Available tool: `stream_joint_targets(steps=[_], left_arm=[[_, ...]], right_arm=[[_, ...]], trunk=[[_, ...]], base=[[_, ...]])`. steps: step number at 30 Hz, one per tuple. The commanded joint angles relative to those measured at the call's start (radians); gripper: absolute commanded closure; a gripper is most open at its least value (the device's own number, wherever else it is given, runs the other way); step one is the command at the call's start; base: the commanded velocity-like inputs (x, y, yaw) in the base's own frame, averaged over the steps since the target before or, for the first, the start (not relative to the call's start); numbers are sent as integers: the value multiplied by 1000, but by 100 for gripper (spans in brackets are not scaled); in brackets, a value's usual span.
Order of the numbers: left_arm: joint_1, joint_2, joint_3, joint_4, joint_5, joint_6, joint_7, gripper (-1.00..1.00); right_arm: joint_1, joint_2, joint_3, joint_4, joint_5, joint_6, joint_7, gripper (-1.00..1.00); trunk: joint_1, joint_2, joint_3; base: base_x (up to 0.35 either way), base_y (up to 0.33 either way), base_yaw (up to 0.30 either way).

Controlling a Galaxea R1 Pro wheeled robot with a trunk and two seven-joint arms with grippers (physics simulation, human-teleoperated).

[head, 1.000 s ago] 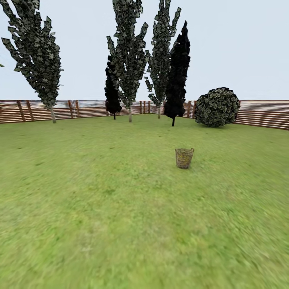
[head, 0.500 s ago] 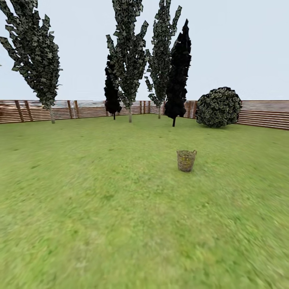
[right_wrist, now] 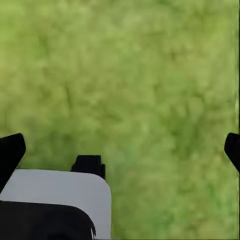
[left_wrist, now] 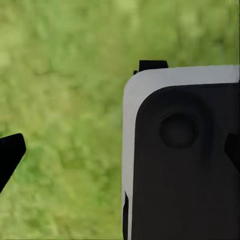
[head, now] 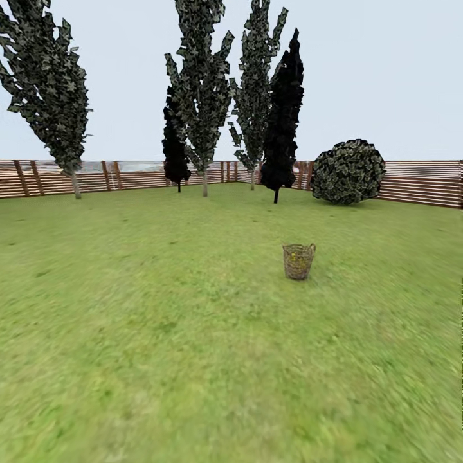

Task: Take the three Easter eggs out of the wicker basket on the lawn in the garden, then place them on the lawn next to a single tree (choose any tree) so that all three eggs are next to the same tree and none are left in the basket.

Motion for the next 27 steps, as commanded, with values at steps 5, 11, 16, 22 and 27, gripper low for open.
stream_joint_targets(steps=[5,11,16,22,27], left_arm=[[1,1,4,-219,53,77,7,-100],[-6,7,4,-693,185,641,4,-100],[-76,8,13,-921,207,880,2,-100],[-185,3,23,-822,210,941,3,-100],[-304,5,35,-651,211,936,3,-100]], right_arm=[[0,-18,14,-51,19,7,1,-100],[-13,-36,16,-511,37,543,-6,-100],[-95,-47,-16,-850,31,973,-23,-100],[-141,-46,-27,-832,43,1010,-33,-100],[-223,-42,-27,-653,44,1007,-46,-100]], trunk=[[1,0,-2],[1,0,-9],[1,0,-17],[1,0,-27],[1,0,-34]], base=[[313,152,-114],[335,70,-92],[345,7,-76],[348,1,-34],[348,0,-2]])
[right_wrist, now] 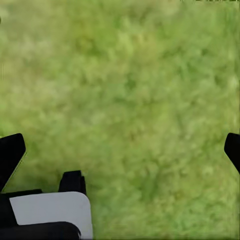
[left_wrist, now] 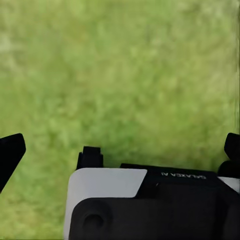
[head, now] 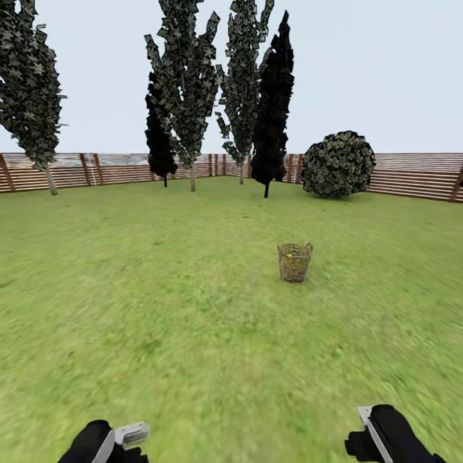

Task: Take the three Easter eggs out of the wicker basket on the lawn in the garden, then place them on the lawn next to a single tree (choose any tree) so that all three eggs are next to the same tree and none are left in the basket.

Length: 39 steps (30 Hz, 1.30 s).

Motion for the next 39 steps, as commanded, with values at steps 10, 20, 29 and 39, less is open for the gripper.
stream_joint_targets(steps=[10,20,29,39], left_arm=[[-51,-7,8,21,22,11,9,-100],[-52,-32,8,29,25,5,13,-100],[-53,-38,8,30,25,5,13,-100],[-52,-39,8,32,25,3,13,-100]], right_arm=[[-13,1,-3,23,7,-14,-4,-100],[-13,-3,-3,21,7,-20,-10,-100],[-12,-9,-7,19,7,-20,-10,-100],[-13,-12,-9,16,7,-20,-9,-100]], trunk=[[1,-1,-3],[1,-1,-3],[1,-1,-3],[1,-1,-3]], base=[[347,0,0],[349,0,0],[349,0,0],[348,0,0]])
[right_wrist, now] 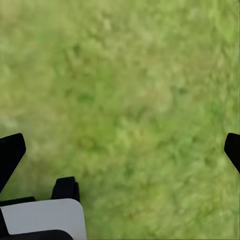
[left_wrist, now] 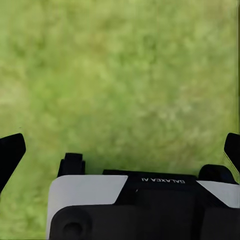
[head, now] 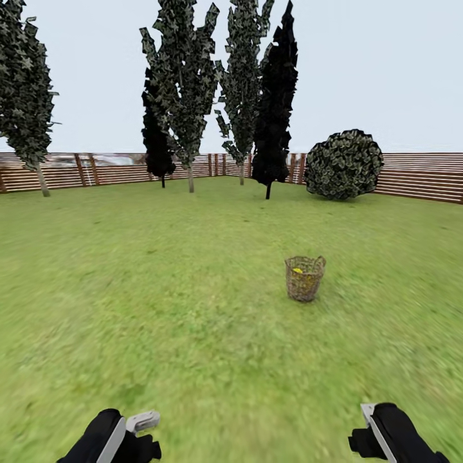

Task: Take the three Easter eggs out of the wicker basket on the lawn in the garden, then place them on the lawn next to a single tree (choose any tree) so that all three eggs are next to the same tree and none are left in the basket.

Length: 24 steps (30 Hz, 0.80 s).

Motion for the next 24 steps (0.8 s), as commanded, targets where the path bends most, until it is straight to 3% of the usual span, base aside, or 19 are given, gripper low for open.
stream_joint_targets(steps=[1,8,24], left_arm=[[-1,0,2,-1,4,5,0,-100],[-1,-2,2,-1,3,5,1,-100],[0,-6,1,0,3,5,1,-100]], right_arm=[[-1,0,-1,-1,4,4,5,-100],[0,0,-1,-13,4,5,5,-100],[0,-8,-3,-15,4,6,5,-100]], trunk=[[1,-1,-1],[1,-1,1],[1,-1,1]], base=[[349,0,-39],[348,0,-154],[348,0,-7]])
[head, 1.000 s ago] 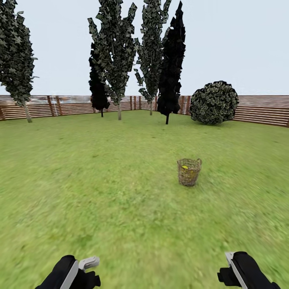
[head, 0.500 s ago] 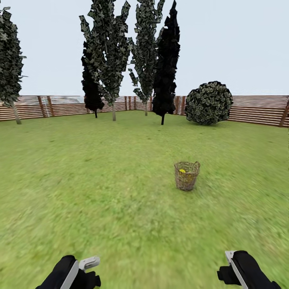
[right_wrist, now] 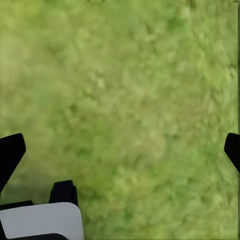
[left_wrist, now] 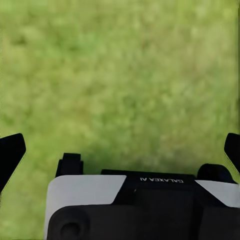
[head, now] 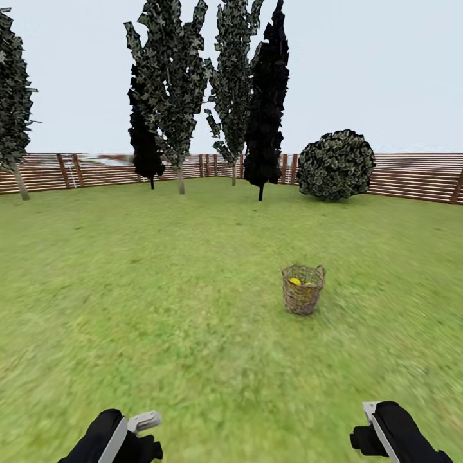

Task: Take the three Easter eggs out of the wicker basket on the lawn in the garden, then place them on the lawn next to a single tree (choose any tree) so that all three eggs are next to the same tree and none are left in the basket.

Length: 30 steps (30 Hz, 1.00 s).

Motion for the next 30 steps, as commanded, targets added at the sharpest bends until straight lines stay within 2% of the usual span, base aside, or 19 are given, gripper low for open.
stream_joint_targets(steps=[1,4,6,7,10,16,30], left_arm=[[0,1,2,-1,3,5,1,-100],[-1,13,6,-3,3,5,1,-100],[-1,27,9,-4,2,5,1,-100],[-1,47,15,-4,3,5,0,-100],[-1,59,19,-4,4,5,0,-100],[-1,58,20,-6,5,5,0,-100],[-1,55,20,-9,5,5,0,-100]], right_arm=[[0,-1,-1,-1,4,4,5,-100],[-1,-6,-1,-2,3,4,5,-100],[-1,-6,-1,-2,3,4,5,-100],[-1,-6,-1,-2,3,4,4,-100],[0,-7,-2,-2,2,4,4,-100],[-1,-21,-11,-2,0,3,5,-100],[-1,-22,-16,-2,2,4,6,-100]], trunk=[[1,-1,-1],[1,-1,-1],[1,-1,-1],[1,-1,-1],[1,-1,-1],[1,-1,-1],[1,-1,-1]], base=[[349,0,0],[349,0,0],[348,0,0],[349,0,0],[348,0,0],[348,0,0],[348,0,0]])
